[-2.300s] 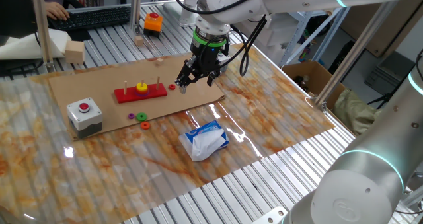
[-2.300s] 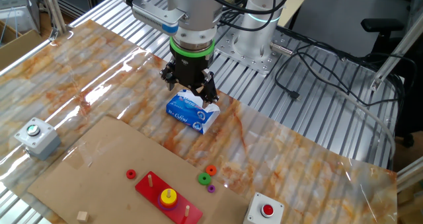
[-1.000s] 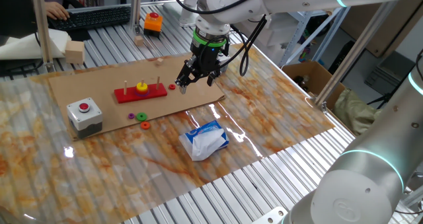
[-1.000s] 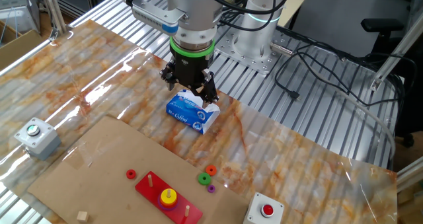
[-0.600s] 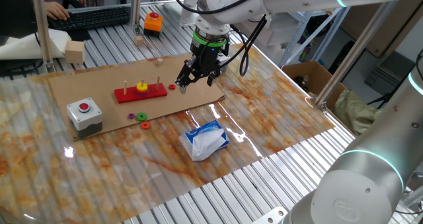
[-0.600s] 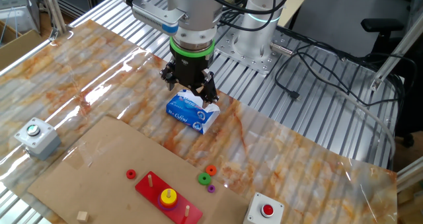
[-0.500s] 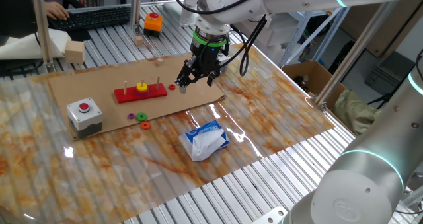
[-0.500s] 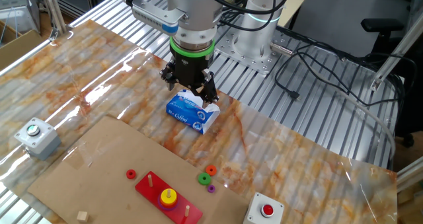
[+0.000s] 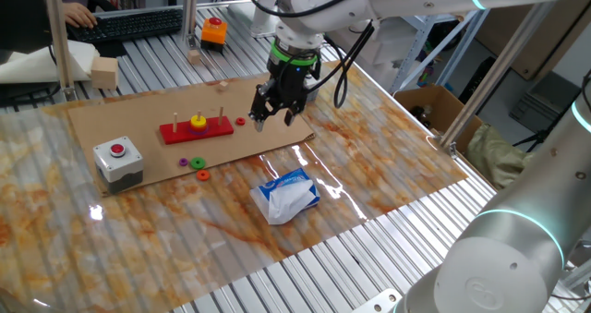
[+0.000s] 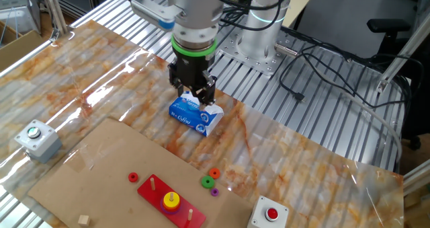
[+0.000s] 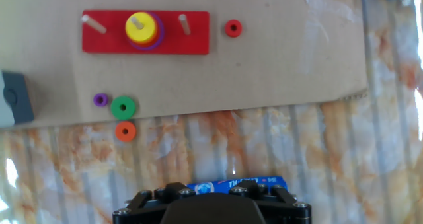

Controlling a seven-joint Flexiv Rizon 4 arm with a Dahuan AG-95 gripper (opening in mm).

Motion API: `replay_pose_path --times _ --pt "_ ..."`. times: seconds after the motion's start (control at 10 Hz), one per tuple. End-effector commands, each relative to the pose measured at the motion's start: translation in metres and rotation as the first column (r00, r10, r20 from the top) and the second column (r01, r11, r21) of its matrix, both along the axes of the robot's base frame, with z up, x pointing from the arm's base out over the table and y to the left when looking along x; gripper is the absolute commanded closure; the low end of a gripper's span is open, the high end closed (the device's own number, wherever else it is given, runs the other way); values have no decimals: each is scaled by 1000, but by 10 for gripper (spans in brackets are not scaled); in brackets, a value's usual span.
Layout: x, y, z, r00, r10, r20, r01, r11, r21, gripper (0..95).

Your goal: Take out one Hanoi block and throw it aside

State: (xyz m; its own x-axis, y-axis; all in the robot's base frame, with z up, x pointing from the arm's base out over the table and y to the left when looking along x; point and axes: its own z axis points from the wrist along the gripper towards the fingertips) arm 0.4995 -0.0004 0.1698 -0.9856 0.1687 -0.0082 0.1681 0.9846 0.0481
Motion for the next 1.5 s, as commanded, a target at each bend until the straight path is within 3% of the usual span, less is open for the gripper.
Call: replay_pose_path --times 0.1,0.6,0.7,0.9,1.0,1.5 --pt "0 0 0 985 -174 5 173 982 75 380" --pt "1 11 5 982 -187 11 186 980 63 380" --pt "6 16 6 981 -193 12 192 980 56 380" --pt "19 25 8 984 -175 23 175 985 3 380" --pt "25 27 7 985 -169 25 169 986 -9 380" --pt "57 32 -1 985 -173 22 173 985 -13 380"
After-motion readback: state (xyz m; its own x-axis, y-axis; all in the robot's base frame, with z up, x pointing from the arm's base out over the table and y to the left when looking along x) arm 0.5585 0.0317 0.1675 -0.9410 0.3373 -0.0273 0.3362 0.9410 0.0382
